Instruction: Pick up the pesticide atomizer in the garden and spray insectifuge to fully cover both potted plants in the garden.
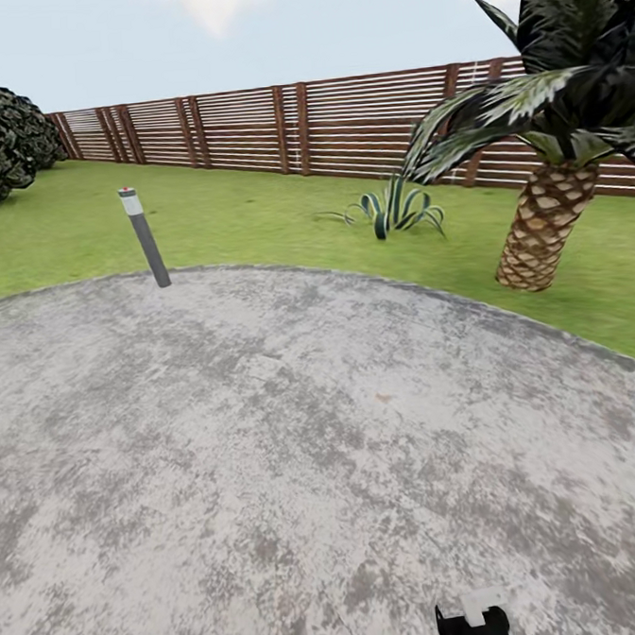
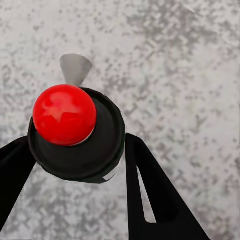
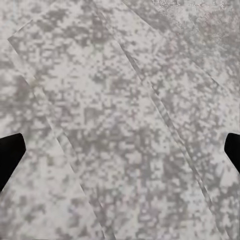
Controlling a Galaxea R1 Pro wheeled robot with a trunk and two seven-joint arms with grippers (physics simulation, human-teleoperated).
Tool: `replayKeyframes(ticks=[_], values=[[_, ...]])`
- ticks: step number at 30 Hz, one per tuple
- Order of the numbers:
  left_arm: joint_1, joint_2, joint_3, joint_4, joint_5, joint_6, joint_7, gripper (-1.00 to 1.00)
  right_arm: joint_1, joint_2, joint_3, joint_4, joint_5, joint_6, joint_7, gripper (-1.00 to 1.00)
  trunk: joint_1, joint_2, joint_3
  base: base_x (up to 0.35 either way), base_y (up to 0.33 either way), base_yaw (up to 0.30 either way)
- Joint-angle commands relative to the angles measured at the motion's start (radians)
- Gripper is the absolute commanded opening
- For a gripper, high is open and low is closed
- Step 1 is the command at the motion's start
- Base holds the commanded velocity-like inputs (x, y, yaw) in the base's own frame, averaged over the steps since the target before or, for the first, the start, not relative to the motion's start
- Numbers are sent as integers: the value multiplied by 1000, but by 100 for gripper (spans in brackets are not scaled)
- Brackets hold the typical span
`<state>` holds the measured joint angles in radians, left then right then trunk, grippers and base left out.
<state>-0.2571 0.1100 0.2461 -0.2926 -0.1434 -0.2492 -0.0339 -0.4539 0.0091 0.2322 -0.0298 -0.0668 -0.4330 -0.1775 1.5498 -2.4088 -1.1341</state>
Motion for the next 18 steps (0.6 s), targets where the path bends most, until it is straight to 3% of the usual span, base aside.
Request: replayKeyframes(ticks=[1, 18], values=[[-1, -1, 9, 1, -10, -4, -4, -100, 0, 0, 9, 1, -7, -3, -4, 100, 0, 0, -1, 335, 0, 277], [-1, -1, 9, 1, -10, -4, -4, -100, 0, 0, 9, 1, -7, -3, -4, 100, 0, 0, -1, 335, 0, 278]])
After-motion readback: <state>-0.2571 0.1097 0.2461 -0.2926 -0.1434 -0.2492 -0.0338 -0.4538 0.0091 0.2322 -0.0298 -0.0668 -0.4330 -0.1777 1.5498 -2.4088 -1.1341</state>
